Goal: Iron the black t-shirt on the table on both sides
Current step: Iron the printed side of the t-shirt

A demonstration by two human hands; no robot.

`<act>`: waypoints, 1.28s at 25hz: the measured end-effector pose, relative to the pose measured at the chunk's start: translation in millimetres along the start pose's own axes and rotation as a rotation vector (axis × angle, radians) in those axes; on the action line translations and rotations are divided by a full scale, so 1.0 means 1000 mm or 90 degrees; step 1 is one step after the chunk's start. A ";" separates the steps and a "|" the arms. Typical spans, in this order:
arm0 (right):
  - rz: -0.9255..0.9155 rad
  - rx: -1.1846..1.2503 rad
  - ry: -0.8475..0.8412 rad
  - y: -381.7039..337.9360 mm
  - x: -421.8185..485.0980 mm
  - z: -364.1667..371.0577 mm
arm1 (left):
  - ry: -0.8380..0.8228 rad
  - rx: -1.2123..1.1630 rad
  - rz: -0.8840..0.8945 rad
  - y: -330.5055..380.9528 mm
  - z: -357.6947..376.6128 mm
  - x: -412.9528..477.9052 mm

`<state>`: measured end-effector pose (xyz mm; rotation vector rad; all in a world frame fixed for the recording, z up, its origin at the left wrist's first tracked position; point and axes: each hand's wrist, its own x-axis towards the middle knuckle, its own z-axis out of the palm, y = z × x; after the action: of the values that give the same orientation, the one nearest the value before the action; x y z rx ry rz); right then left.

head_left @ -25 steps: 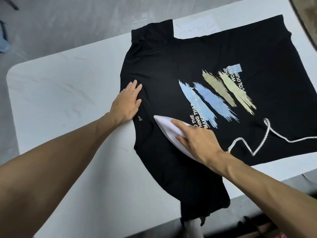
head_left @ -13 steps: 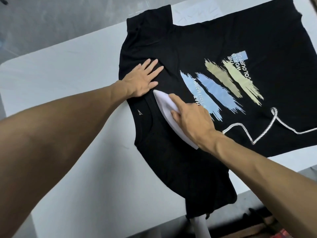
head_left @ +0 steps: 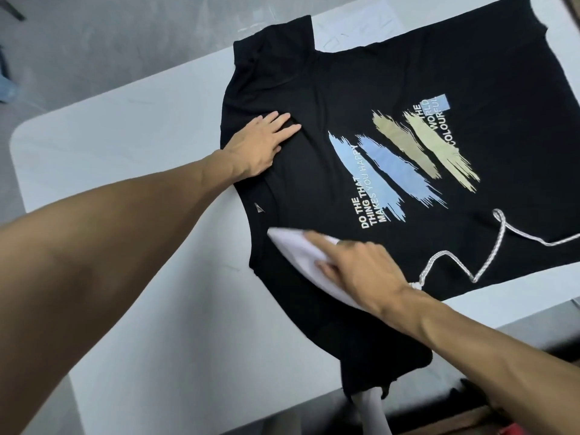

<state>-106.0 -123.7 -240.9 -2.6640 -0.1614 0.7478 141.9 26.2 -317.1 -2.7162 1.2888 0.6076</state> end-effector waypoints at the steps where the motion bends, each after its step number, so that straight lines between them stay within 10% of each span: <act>1: 0.045 0.022 0.052 0.002 0.009 -0.003 | 0.008 -0.005 0.000 0.002 -0.002 -0.003; 5: 0.106 0.014 0.131 0.007 0.041 -0.008 | -0.089 -0.034 -0.006 0.010 -0.004 -0.007; 16: -0.121 -0.054 -0.129 -0.016 -0.016 0.023 | -0.142 0.015 -0.050 0.018 0.003 0.000; 21: -0.076 -0.059 -0.015 -0.005 -0.002 -0.001 | 0.016 0.014 -0.051 0.029 0.012 -0.023; 25: -0.014 -0.101 0.038 0.000 0.026 -0.009 | -0.094 0.042 -0.079 0.032 0.026 -0.038; 32: -0.171 -0.093 -0.149 -0.010 -0.022 0.021 | -0.142 0.068 -0.090 0.033 0.028 -0.028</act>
<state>-136.1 -112.1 -242.8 -2.6049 -0.6435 0.9863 92.0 31.7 -328.4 -2.5404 1.0369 0.7749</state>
